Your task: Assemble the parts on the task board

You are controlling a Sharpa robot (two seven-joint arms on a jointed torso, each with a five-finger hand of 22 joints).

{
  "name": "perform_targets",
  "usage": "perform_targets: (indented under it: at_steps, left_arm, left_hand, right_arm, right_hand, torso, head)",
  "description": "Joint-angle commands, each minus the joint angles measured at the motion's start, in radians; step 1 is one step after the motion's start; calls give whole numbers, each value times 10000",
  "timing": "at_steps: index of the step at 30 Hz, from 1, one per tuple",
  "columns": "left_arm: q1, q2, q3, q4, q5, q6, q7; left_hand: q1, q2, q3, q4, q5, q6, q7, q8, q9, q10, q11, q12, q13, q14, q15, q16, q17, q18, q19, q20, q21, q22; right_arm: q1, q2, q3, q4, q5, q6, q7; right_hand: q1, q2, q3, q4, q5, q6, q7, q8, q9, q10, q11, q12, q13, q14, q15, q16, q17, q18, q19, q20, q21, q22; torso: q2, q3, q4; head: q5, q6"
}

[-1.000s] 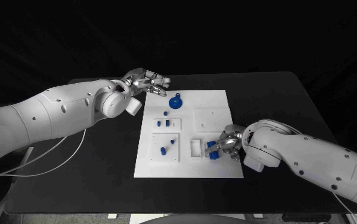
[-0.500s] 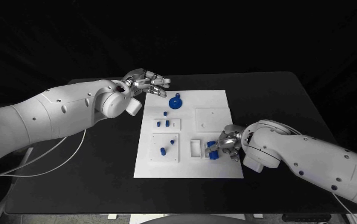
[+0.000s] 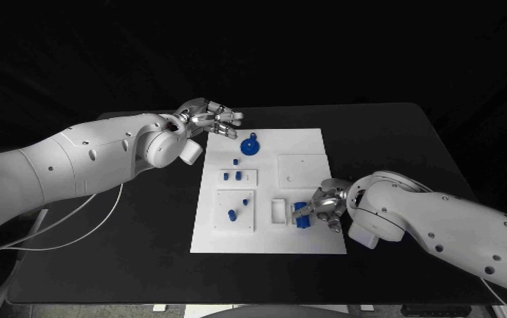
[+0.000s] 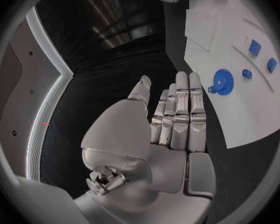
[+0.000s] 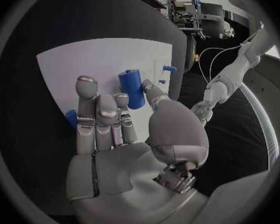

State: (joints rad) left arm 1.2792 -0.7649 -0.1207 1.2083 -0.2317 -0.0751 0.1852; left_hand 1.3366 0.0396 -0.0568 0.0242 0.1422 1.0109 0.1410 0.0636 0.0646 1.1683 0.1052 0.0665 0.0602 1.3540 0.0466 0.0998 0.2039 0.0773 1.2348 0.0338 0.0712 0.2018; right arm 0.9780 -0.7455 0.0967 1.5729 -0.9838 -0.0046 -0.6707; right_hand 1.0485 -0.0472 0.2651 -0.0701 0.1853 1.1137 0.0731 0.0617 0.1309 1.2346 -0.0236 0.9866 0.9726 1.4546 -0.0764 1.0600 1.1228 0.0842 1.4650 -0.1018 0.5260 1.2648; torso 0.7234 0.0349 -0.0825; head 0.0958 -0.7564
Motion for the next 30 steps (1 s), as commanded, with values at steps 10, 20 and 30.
perform_targets:
  at_steps: [10,20,30]
  left_arm:
    - [5,45,2,5,-59,197,-23]
    - [6,57,-1,8,-60,234,-46]
    - [6,67,-3,10,-65,252,-63]
  left_hand:
    - [-50,67,18,45,45,-73,9,63,11,-100,11,-32,9,-6,64,63,12,-196,50,14,36,-36]
    - [-50,66,16,61,41,-73,10,64,11,-96,11,-28,10,-6,65,63,12,-195,51,15,37,-49]
    - [-50,66,16,61,41,-73,10,64,11,-96,11,-28,10,-6,65,63,12,-195,51,15,37,-49]
  right_arm:
    - [204,139,-11,137,599,213,-461]
    - [324,481,-28,-175,465,295,-477]
    - [368,848,-101,-373,280,507,-497]
  right_hand:
    - [4,-118,-38,121,68,147,-16,19,-396,8,-7,-7,-32,6,-102,-34,5,57,460,-57,34,-9]
    - [-39,-124,-49,182,86,174,-26,18,-395,1,-12,-19,-38,5,-104,-30,19,51,457,-61,41,0]
    - [-90,-148,-84,272,75,150,-16,17,-397,-25,-4,-53,-66,2,-99,-49,14,55,454,-57,13,-4]
  torso:
    - [1,-1,7]
    - [11,14,8]
    - [9,10,0]
  head:
    - [61,25]
    - [72,12]
    - [90,-11]
